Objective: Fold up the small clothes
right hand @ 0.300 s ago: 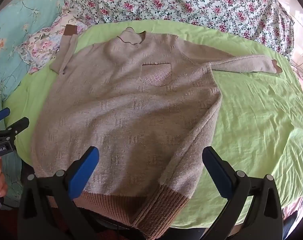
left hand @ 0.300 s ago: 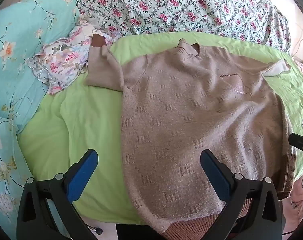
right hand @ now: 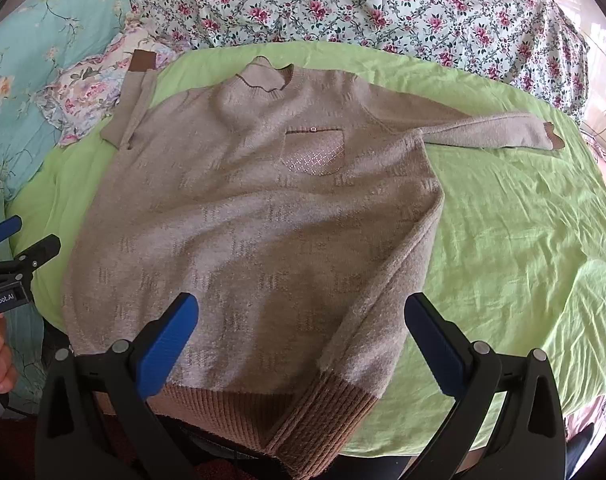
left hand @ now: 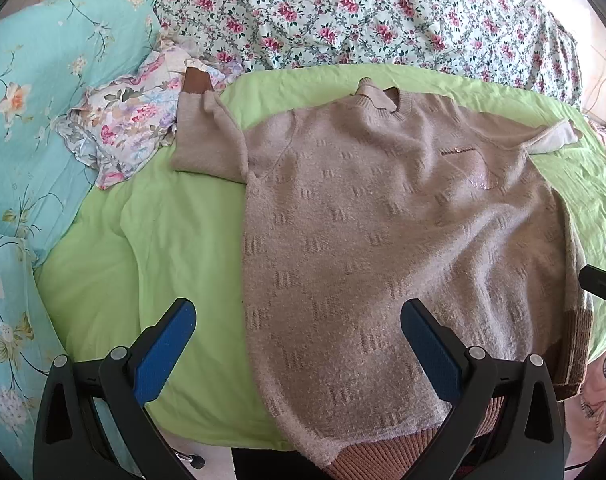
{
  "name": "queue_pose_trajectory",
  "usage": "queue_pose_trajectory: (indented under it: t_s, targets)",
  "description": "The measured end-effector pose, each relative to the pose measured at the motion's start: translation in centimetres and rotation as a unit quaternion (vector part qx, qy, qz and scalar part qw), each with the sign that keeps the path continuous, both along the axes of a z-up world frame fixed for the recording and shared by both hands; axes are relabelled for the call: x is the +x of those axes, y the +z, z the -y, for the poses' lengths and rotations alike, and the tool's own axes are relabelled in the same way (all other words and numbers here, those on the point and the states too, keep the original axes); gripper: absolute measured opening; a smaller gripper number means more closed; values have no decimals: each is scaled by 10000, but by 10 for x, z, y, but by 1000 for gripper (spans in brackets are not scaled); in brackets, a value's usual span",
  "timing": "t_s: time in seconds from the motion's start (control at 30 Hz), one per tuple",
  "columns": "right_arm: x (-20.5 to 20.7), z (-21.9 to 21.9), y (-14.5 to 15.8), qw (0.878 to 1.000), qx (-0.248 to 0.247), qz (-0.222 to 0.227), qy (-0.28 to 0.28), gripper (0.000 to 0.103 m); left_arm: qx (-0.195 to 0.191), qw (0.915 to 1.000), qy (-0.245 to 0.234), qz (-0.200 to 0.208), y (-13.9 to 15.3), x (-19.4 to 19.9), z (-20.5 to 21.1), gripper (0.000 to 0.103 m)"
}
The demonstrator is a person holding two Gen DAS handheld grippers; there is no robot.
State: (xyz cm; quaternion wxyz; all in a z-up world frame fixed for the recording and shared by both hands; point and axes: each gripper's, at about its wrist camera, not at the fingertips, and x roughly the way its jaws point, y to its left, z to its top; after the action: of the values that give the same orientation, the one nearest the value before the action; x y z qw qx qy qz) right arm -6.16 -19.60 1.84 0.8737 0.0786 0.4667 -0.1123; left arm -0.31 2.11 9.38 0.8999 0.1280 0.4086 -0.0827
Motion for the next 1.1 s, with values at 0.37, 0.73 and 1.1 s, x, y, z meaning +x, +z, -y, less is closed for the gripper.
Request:
queue_pose_trajectory:
  t_s: [0.37,0.73,1.1]
  targets:
    - [-3,1,3,10000,30,91,2,103,1,10000,-25,-34,-17,25,16,103]
    - [-3,2,2,10000,20,40,-4,103,-3,10000,-43,-77,-38,32,26,103]
    - [1,2,-4,9984,8,-558,-25,103,-13,9999,-50,-163,-62,45,42,103]
